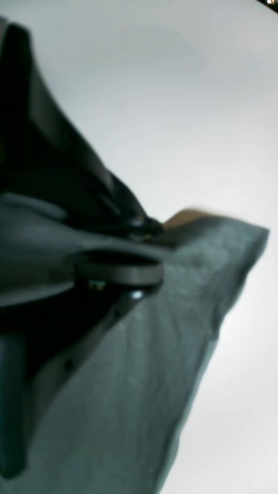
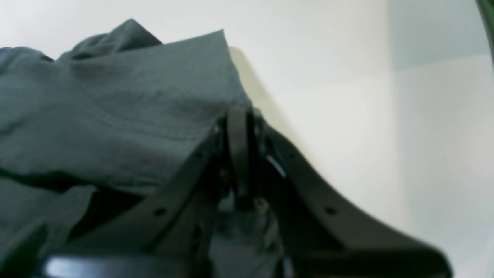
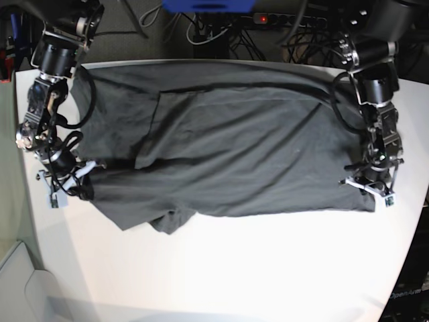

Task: Layout the t-shirt on the table in an organized manner, then fold the t-shirt properly
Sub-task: 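Carry the folded edge with both grippers over the shirt and lay it down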

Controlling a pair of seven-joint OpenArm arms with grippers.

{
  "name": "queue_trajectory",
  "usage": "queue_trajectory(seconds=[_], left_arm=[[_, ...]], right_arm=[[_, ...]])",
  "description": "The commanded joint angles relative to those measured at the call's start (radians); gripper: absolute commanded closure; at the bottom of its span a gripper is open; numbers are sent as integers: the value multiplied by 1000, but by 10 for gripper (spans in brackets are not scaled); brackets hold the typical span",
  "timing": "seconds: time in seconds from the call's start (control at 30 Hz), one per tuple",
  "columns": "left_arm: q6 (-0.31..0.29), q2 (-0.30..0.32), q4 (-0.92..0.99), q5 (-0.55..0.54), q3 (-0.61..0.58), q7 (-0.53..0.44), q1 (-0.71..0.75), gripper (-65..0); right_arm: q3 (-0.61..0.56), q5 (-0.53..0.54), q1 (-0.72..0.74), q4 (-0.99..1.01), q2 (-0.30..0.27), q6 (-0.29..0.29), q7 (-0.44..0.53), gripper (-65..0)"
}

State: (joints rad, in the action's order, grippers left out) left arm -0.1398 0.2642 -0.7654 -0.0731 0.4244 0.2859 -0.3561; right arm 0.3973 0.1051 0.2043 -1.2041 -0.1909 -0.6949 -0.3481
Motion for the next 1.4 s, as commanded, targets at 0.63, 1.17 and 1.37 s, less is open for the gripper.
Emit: queue_trajectory(seconds=[0.63, 1.17, 1.37], left_arm=[[-2, -13, -269, -4, 1, -6, 98, -7], [-2, -16, -434, -9, 9, -7, 225, -7], [-2, -7, -451, -116, 9, -6, 254, -7]], right_arm=[[5, 20, 13, -27, -9, -3, 30, 0], [41, 21, -118, -193, -5, -3, 36, 0], [94, 21, -141, -231, 12, -3, 34, 0]])
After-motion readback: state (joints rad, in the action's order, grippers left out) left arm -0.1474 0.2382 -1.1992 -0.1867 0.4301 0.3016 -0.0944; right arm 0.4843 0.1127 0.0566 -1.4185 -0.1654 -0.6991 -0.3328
